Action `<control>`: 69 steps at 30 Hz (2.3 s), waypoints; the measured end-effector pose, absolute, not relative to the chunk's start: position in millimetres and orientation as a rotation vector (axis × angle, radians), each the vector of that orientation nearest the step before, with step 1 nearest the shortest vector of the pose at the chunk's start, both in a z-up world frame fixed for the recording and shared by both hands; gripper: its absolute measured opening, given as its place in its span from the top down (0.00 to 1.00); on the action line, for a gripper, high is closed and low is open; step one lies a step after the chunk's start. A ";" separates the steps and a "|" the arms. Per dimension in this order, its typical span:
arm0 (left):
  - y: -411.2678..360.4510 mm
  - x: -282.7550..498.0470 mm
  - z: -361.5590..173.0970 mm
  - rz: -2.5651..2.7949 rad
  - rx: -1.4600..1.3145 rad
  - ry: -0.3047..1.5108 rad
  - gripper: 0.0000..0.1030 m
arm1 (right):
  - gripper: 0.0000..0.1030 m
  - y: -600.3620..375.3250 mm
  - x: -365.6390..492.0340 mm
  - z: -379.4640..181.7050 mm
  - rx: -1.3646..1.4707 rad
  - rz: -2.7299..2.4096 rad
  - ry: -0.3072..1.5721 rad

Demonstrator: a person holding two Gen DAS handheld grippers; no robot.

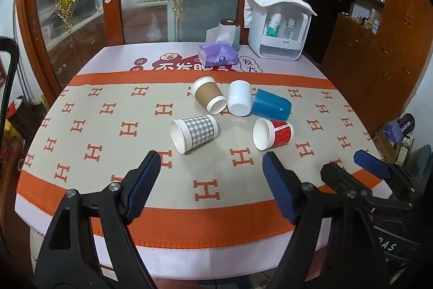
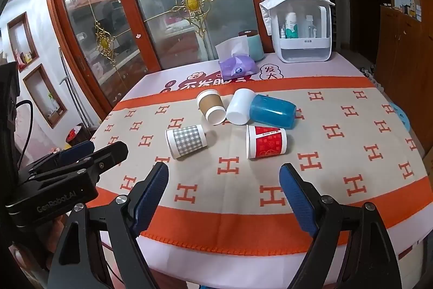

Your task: Flip cup upside down

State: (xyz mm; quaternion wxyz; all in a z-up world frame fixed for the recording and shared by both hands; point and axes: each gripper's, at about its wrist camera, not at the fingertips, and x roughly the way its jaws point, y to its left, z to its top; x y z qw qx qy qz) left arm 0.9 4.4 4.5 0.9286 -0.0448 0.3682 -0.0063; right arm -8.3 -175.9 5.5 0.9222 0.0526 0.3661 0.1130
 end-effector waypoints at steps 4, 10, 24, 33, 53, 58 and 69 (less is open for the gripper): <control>3.2 0.1 4.8 -0.021 -0.091 0.750 0.27 | 0.17 -176.2 -6.9 2.5 0.111 0.230 0.755; 1.5 -2.6 7.0 -0.032 -0.092 0.737 0.28 | 0.17 -174.9 -7.1 1.8 0.110 0.230 0.757; -1.5 -6.2 4.9 -0.031 -0.088 0.749 0.28 | 0.17 -173.8 -8.2 3.2 0.107 0.230 0.754; -1.4 -6.8 4.3 -0.030 -0.078 0.756 0.28 | 0.17 -174.1 -6.5 3.4 0.108 0.232 0.752; 6.2 54.9 -12.6 -0.110 0.083 0.903 0.28 | 0.17 -164.6 41.4 -25.2 0.120 0.225 0.858; 15.2 97.2 -19.8 -0.184 0.134 0.984 0.28 | 0.17 -164.5 76.0 -50.3 0.178 0.213 0.926; 5.2 192.5 -63.1 -0.302 0.310 1.161 0.28 | 0.19 -169.1 156.5 -116.4 0.407 0.234 1.108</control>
